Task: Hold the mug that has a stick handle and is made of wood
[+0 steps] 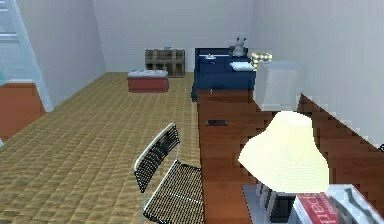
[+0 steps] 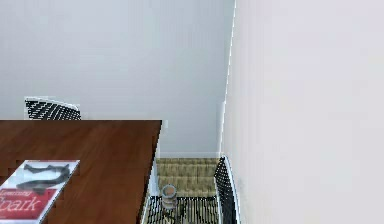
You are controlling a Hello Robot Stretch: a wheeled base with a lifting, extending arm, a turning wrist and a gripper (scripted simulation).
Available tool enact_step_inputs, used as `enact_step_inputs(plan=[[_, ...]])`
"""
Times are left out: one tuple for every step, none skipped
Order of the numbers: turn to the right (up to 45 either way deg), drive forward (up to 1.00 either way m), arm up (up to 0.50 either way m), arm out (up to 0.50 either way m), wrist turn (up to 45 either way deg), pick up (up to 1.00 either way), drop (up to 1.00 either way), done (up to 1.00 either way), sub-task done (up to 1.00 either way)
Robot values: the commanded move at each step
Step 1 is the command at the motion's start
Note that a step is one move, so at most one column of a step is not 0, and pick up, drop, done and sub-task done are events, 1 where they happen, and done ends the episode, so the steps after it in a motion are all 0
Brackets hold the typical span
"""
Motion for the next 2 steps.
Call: enact_step_inputs(plan=[[0.0, 0.00, 0.10, 0.00, 0.0, 0.00, 0.00, 0.00, 0.00], [0.0, 0.00, 0.00, 0.00, 0.0, 0.00, 0.00, 1.00, 0.00]])
